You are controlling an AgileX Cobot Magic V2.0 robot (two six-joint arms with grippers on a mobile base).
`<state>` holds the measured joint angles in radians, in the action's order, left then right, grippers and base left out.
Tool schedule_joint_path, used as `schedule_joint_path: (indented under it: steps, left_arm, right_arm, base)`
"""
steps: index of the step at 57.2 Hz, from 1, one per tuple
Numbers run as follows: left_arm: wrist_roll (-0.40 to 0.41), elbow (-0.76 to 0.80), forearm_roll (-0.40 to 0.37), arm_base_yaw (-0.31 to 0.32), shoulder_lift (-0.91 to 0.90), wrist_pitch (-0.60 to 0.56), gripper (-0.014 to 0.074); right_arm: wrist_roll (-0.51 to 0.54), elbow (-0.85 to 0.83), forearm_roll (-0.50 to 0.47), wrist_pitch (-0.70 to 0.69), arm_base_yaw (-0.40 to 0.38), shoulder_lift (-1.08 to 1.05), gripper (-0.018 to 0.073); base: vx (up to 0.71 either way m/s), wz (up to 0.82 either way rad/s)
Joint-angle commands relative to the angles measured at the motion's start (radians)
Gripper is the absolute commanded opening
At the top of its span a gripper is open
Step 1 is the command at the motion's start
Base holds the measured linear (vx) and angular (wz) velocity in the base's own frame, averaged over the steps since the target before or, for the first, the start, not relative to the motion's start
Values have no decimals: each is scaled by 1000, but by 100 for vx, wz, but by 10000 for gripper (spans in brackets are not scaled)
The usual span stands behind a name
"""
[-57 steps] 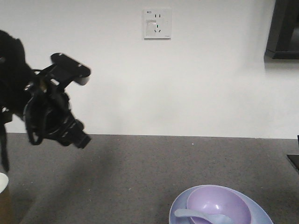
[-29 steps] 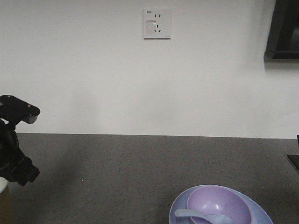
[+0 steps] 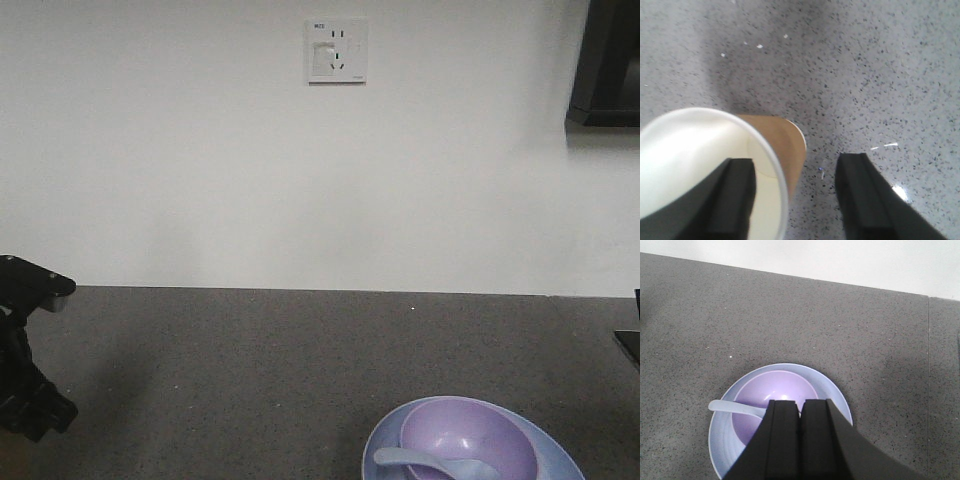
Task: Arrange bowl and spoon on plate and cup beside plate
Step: 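Grasp the brown paper cup with the left gripper, then move the cup beside the plate and set it down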
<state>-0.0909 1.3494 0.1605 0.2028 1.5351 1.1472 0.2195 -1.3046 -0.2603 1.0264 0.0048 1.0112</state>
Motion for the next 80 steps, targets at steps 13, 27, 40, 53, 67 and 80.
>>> schedule_joint_path:
  steps: [13,27,40,53,67,80]
  left_arm:
    - [14,13,14,-2,-36,-63,-10]
    - [11,87,-16,4,-45,-18,-6]
    - [-87,267,-279,23,-55,-9,-3]
    - [-80,395,-317,180,-4,-10,0]
    - [-54,488,-316,373,124,-3,0]
    - [-25,570,-308,480,253,14,0]
  right_arm:
    - [9,-33,-21,-76,-2,-12,-8]
    - [9,-33,-33,-76,-2,-12,-8]
    - [9,-33,-34,-76,-2,-12,-8]
    - [9,-33,-34,-76,-2,-12,-8]
    - [9,-33,-39,-69,-1,-12,-8]
    - [10,-33,-44,-65,-1,-12,-8]
  base:
    - [0,0]
    - [0,0]
    - [0,0]
    - [0,0]
    - [0,0]
    - [0,0]
